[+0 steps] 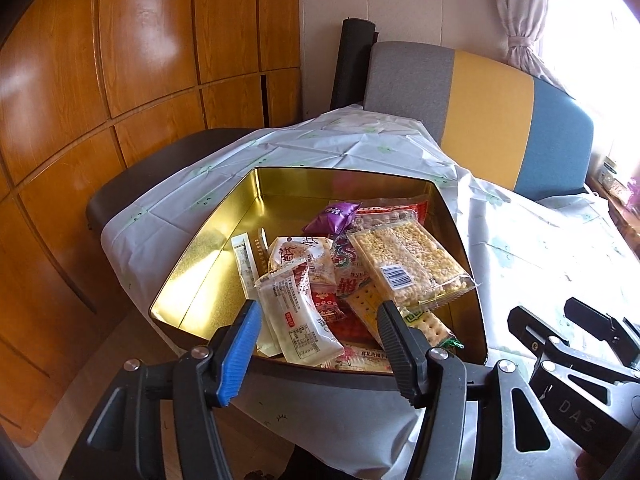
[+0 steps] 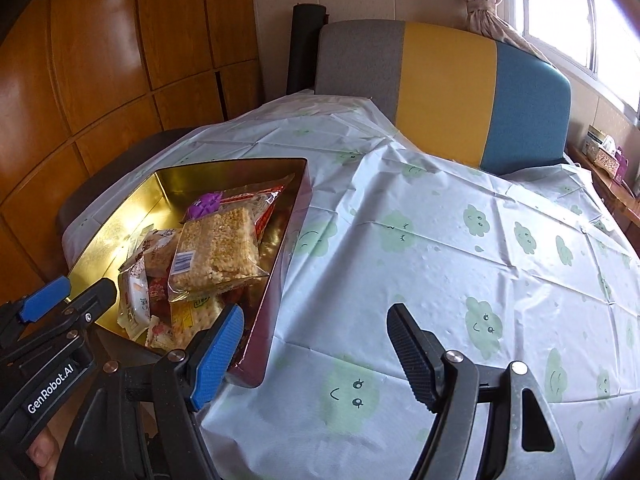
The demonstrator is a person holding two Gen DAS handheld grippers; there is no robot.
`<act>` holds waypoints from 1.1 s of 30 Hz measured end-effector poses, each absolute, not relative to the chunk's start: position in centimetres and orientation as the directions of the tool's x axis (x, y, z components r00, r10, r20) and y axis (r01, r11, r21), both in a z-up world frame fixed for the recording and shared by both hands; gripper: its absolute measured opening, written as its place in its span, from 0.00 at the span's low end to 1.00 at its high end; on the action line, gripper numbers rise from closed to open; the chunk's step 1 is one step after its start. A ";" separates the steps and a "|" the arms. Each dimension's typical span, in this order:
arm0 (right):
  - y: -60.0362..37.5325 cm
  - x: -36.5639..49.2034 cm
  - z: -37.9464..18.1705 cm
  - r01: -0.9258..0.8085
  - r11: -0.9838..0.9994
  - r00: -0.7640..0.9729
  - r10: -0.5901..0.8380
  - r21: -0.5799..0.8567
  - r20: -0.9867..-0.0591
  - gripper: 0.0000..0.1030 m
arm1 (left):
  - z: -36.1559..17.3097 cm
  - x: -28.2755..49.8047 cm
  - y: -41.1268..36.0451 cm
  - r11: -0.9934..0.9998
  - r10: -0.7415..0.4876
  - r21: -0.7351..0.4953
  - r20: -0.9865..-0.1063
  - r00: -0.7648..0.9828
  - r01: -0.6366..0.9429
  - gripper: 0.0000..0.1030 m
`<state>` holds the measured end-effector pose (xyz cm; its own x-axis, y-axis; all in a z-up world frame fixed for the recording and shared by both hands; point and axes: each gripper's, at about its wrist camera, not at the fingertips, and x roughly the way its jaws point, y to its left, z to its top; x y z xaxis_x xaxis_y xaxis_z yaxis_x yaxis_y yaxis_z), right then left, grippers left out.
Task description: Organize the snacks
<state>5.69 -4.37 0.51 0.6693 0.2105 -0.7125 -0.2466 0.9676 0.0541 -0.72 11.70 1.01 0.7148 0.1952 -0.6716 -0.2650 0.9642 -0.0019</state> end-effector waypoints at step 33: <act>-3.5 5.2 0.8 -0.268 0.963 0.679 0.216 0.037 -0.702 0.73 | 1.4 -1.1 12.3 0.962 0.204 -0.001 -0.662 0.721 -0.273 0.65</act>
<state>5.18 -3.52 0.84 0.6788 0.2156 -0.7020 -0.2678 0.9628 0.0368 -1.13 12.30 1.37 0.7209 0.2039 -0.6624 -0.2728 0.9621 -0.0008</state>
